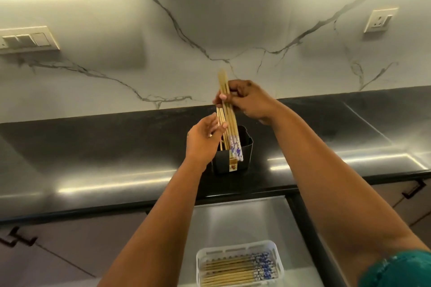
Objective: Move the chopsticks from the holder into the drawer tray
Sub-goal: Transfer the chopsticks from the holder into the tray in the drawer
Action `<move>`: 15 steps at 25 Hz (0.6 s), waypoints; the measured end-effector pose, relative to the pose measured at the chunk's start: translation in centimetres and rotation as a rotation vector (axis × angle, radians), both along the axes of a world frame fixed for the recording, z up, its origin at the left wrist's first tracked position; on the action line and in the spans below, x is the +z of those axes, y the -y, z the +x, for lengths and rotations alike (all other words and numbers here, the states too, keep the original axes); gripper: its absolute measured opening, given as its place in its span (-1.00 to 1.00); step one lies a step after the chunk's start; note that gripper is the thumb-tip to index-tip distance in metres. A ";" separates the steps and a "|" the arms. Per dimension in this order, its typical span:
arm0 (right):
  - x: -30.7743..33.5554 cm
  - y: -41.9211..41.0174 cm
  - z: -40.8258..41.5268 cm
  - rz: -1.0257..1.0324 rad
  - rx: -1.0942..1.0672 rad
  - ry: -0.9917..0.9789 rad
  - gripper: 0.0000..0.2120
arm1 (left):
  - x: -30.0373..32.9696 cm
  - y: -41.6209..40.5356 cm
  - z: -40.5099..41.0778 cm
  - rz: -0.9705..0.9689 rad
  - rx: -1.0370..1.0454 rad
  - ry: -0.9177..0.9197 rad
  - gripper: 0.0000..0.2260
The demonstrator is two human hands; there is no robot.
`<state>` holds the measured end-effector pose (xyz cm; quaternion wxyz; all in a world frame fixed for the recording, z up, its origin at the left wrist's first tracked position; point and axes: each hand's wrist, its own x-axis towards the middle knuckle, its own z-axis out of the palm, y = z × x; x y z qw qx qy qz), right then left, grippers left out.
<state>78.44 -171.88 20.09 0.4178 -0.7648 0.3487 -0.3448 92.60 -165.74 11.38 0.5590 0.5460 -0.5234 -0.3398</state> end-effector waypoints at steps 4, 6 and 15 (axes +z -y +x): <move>0.4 -5.7 -2.0 0.180 0.134 0.001 -0.83 | 0.6 -5.5 -1.7 0.116 -0.311 -0.182 -0.83; -0.7 -8.2 -3.4 0.258 0.199 -0.040 -0.82 | -0.3 -8.3 -3.1 0.204 -0.387 -0.243 -0.83; -17.2 -18.8 -9.5 0.707 -0.651 0.251 -0.49 | -7.8 -15.8 -7.7 0.292 0.079 -0.616 -0.87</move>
